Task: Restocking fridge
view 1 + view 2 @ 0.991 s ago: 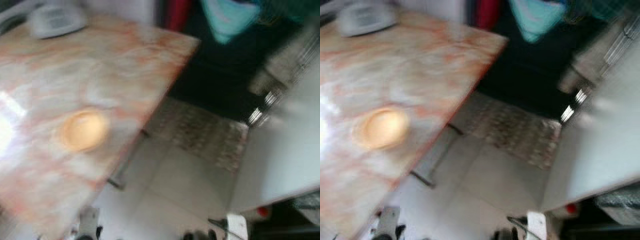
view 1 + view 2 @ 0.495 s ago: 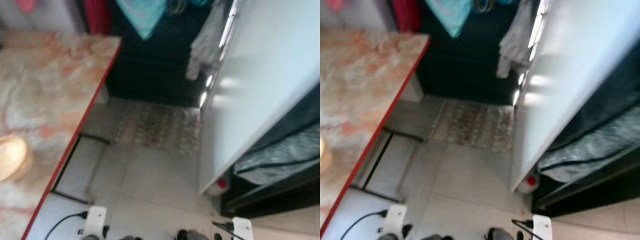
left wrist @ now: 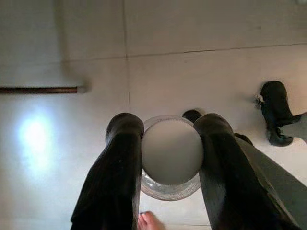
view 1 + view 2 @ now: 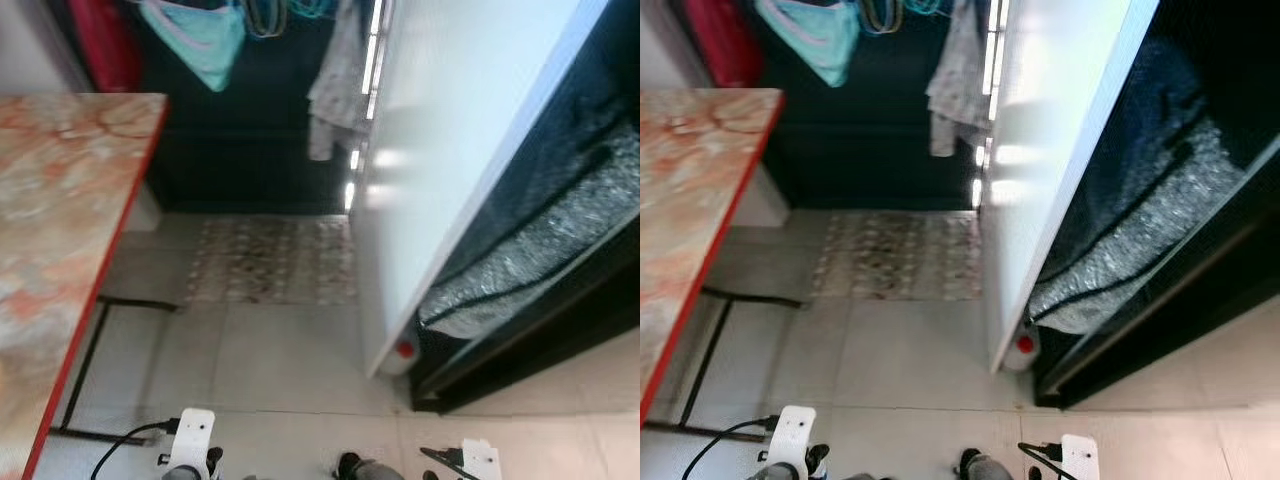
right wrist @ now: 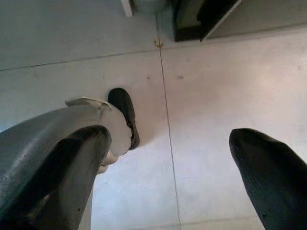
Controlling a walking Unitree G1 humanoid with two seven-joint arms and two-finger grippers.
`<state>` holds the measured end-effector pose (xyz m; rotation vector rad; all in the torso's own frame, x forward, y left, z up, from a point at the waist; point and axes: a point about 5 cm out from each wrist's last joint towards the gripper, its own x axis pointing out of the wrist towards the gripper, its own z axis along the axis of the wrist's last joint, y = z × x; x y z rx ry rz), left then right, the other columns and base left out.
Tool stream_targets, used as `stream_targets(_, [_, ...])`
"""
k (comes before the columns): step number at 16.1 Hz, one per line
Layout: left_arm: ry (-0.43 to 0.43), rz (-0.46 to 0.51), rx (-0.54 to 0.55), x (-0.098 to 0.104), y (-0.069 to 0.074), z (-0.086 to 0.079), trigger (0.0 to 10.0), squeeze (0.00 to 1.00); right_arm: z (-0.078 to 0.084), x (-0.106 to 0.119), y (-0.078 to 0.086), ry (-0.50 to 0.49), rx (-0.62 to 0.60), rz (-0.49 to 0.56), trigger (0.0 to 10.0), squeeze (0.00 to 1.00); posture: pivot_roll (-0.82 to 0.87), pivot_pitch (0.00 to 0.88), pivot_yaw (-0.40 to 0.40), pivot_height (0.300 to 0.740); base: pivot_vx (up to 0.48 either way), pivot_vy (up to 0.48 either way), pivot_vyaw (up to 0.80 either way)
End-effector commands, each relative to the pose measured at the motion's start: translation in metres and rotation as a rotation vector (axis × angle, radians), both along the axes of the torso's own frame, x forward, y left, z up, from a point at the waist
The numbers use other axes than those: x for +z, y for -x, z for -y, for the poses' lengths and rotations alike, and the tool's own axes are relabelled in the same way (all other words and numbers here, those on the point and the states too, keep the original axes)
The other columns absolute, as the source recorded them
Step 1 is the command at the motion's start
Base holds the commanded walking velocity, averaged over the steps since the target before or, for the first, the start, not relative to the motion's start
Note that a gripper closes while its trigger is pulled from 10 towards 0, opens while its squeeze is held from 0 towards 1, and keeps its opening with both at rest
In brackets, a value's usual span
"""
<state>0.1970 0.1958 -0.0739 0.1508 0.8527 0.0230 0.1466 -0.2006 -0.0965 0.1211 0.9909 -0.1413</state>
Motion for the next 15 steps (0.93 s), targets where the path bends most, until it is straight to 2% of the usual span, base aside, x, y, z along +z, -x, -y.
stream_targets(1, [-0.002, -0.023, 0.006, -0.0032, 0.0063, -0.0023, 10.0, 0.0, -0.0027, -0.005, 0.0114, -0.009, -0.003, -0.046, 10.0, 0.0, -0.04, 0.193, 0.039, 0.74, 0.0, 0.0, -0.64])
stream_targets(15, [0.02, -0.016, 0.003, -0.002, 0.0017, 0.0047, 10.0, 0.0, 0.0024, -0.0037, 0.0099, 0.01, 0.013, -0.046, 10.0, 0.0, -0.06, 0.123, 0.019, 0.74, 0.0, 0.0, -0.64])
